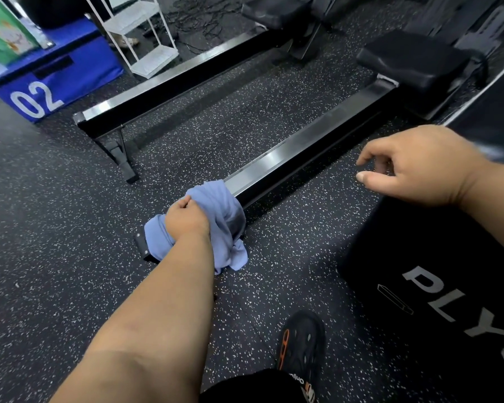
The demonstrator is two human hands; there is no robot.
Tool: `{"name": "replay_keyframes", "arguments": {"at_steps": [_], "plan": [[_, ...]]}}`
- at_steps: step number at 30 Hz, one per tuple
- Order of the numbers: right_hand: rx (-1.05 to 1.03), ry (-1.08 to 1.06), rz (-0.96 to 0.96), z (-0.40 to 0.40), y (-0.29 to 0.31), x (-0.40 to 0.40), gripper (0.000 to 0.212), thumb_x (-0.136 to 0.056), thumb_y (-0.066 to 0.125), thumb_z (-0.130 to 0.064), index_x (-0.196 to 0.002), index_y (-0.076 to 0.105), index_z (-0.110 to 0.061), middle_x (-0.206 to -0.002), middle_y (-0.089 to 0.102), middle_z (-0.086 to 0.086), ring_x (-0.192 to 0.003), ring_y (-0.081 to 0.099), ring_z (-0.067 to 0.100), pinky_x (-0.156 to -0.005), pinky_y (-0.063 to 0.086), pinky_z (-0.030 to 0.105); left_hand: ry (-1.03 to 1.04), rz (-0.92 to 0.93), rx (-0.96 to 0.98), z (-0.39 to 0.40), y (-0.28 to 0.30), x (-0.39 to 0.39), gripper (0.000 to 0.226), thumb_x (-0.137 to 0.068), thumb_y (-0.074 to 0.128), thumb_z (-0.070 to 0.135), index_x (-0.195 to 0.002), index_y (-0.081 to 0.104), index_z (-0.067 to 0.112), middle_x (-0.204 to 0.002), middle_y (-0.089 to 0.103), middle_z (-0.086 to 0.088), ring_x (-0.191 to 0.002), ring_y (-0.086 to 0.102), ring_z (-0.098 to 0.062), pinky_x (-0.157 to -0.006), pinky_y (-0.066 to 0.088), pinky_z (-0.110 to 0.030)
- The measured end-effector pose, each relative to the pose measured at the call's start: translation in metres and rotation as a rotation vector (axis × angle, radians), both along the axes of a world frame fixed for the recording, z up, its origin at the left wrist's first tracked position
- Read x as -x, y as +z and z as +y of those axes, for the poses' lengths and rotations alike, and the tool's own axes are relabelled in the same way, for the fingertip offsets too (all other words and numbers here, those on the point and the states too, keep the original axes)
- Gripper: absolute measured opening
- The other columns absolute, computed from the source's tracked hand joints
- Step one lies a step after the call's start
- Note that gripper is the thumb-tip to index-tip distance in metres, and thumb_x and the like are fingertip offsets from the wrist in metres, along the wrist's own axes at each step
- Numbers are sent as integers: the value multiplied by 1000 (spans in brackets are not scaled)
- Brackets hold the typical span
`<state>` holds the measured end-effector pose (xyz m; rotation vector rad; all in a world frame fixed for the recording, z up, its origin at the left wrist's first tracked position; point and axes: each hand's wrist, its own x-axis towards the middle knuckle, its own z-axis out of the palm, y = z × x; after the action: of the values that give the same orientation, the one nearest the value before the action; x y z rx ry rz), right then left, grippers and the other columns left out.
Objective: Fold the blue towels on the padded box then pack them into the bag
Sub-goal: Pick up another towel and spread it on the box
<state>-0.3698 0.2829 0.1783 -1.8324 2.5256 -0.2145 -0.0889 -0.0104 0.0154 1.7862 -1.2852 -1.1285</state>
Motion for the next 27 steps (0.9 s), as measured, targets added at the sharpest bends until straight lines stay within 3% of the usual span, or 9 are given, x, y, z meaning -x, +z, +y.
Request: {"name": "replay_keyframes", "arguments": {"at_steps": [5,9,12,16,20,22,24,27], "plan": [[-8,3,-9,-1,0,1,47,-84,39,-74,-102,67,-42,-68,63,-26,-69,60,5,-70,45,30,-57,183,125,-5,40,3,18,-96,69,13,-110,80,18,-94,74,12,-89,71,-4,-74,52,-13],[-13,-3,-11,0,-1,3,56,-79,31,-77,-105,66,-41,-67,63,-24,-70,60,7,-70,46,31,-100,353,184,4,97,7,18,-94,71,6,-103,78,20,-109,78,0,-100,73,-10,-89,58,-21],[-1,-37,1,2,-4,3,56,-81,32,-78,-106,66,-40,-70,63,-21,-72,59,8,-69,45,31,-163,454,203,27,147,8,20,-95,67,1,-102,77,17,-106,77,-3,-91,72,-9,-81,58,-19],[28,-63,-22,9,5,-5,62,-84,34,-76,-116,68,-35,-83,65,-17,-85,63,17,-83,54,41,-276,651,159,79,211,4,20,-98,62,-3,-103,72,13,-82,72,0,-69,65,-7,-69,53,-19],[149,-154,-172,34,14,-32,71,-87,39,-71,-138,64,-27,-115,72,1,-114,62,27,-105,46,43,-393,805,67,130,269,-8,19,-102,58,-3,-117,66,6,-61,62,7,-48,53,0,-54,46,-13],[231,-208,-317,53,14,-54,62,-94,52,-62,-144,59,-27,-133,66,5,-131,55,30,-116,35,44,-449,847,37,157,295,-14,19,-102,59,-4,-114,68,8,-68,68,5,-54,59,-1,-59,50,-14],[271,-242,-449,77,19,-79,60,-95,57,-59,-147,57,-28,-144,58,5,-141,46,28,-119,30,38,-497,873,-5,184,316,-18,20,-100,62,-2,-112,71,11,-80,68,-1,-73,61,-8,-70,52,-17],[256,-362,-664,120,32,-111,41,-98,58,-59,-129,69,-34,-135,65,-5,-131,56,19,-111,38,33,-614,914,-99,226,337,-24,22,-99,63,2,-116,71,13,-100,53,-11,-92,48,-21,-80,47,-23]]}}
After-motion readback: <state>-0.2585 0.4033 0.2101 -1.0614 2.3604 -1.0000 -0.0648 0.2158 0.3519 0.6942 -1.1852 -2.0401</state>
